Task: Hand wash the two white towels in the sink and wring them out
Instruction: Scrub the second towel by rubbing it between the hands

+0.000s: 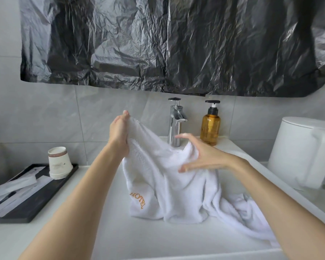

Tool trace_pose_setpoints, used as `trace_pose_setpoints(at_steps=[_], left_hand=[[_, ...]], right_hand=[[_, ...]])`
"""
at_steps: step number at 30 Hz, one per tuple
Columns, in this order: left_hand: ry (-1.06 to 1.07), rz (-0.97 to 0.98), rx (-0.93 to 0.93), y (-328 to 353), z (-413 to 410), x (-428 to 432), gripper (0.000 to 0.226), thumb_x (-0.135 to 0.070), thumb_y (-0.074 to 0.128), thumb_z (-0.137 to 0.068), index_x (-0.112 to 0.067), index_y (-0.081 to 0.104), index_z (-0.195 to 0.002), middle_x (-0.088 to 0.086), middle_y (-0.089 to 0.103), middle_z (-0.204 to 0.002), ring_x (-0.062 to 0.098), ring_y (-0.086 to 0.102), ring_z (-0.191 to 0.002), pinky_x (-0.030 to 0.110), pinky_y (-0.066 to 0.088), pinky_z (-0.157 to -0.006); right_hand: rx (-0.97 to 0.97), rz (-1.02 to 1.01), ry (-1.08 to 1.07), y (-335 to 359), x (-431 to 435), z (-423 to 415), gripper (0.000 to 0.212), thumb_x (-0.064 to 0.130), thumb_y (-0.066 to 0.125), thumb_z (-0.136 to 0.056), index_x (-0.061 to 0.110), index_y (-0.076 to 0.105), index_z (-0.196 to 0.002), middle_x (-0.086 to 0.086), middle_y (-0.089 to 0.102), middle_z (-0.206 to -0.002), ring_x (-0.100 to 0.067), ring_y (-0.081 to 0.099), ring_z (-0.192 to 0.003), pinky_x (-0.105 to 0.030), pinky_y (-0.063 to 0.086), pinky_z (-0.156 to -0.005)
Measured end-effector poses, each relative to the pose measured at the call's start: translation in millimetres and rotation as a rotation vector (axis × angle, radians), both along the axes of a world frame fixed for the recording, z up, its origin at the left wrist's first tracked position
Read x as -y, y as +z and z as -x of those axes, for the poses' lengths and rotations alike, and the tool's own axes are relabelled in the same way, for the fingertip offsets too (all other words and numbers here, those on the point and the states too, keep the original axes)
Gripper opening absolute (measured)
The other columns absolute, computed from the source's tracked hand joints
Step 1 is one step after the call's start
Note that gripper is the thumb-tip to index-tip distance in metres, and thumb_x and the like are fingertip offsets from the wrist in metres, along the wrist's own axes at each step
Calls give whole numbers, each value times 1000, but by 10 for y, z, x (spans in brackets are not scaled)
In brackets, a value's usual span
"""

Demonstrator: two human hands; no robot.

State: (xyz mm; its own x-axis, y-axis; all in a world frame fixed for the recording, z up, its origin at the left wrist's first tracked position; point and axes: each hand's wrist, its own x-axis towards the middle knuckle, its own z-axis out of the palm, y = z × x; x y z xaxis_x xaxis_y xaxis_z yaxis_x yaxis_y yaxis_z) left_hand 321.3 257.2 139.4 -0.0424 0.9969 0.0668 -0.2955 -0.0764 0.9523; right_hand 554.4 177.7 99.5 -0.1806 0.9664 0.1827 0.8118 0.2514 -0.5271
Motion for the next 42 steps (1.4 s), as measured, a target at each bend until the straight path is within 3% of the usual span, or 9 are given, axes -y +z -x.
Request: trace_pose_setpoints(at_steps=[6, 12, 16, 23, 27, 29, 35, 38, 42], left_hand=[[104, 65, 2, -56, 96, -98, 27, -36, 49, -98, -17, 52, -78, 4, 52, -88, 21, 51, -83, 31, 41, -75], [109, 58, -7, -91, 77, -126, 28, -34, 48, -99, -17, 49, -78, 6, 51, -90, 21, 50, -84, 30, 41, -73], [110, 37, -29, -93, 60, -143, 26, -34, 48, -99, -16, 50, -80, 2, 49, -80, 22, 51, -78, 28, 40, -66], [72, 7, -88, -112, -14, -125, 28, -34, 47, -100, -17, 51, -78, 1, 51, -77, 17, 51, -70, 27, 40, -61], [101, 5, -66, -87, 27, -139, 28, -32, 47, -100, -16, 49, -77, 1, 49, -77, 18, 49, -71, 28, 39, -64], [118, -1, -46, -73, 24, -117, 27, -32, 47, -100, -16, 48, -77, 1, 48, -77, 17, 48, -71, 27, 39, -63], [-49, 46, 190, -26, -121, 35, 27, -36, 53, -97, -12, 57, -88, 7, 61, -84, 26, 61, -87, 35, 49, -86], [-258, 57, 133, -101, -358, 150, 37, -46, 55, -93, -11, 58, -84, 12, 62, -83, 28, 67, -83, 34, 50, -91], [-390, 91, -4, -195, -613, 378, 45, -47, 46, -98, -6, 65, -92, 15, 69, -79, 23, 69, -68, 25, 54, -63]], right_hand=[[406, -117, 86, -317, -35, 200, 65, 29, 88, -59, 45, 51, -111, 8, 18, -131, -17, 28, -122, -35, 44, -92], [546, -227, 67, -400, -69, 294, 15, 33, 77, -78, 27, 68, -87, 6, 30, -116, -16, 46, -105, -27, 35, -69], [163, 52, -48, -338, -28, 309, 25, 54, 60, -87, 35, 75, -93, 20, 13, -151, -20, 15, -136, -34, 18, -108], [225, 117, -4, -517, -68, 524, 14, 48, 73, -77, 36, 66, -75, 21, 8, -158, -17, 9, -139, -30, 11, -96], [-32, 11, -59, -329, -151, 387, 9, 22, 61, -92, 21, 59, -84, -2, 60, -105, -17, 49, -96, -32, 37, -86], [-237, -86, -120, -145, -114, 299, 19, 18, 52, -97, 22, 50, -79, 1, 51, -76, -15, 45, -77, -32, 32, -70], [-694, -354, -159, 130, 57, 511, 23, 13, 39, -102, 16, 42, -80, 3, 38, -74, -9, 35, -71, -29, 28, -67], [-586, -434, -144, 29, 152, 742, 29, 15, 39, -102, 24, 40, -75, 16, 45, -61, 2, 38, -57, -23, 30, -59], [-386, -513, -239, 1, 102, 816, 30, 23, 39, -102, 26, 35, -72, 9, 43, -58, -12, 45, -61, -34, 31, -61]])
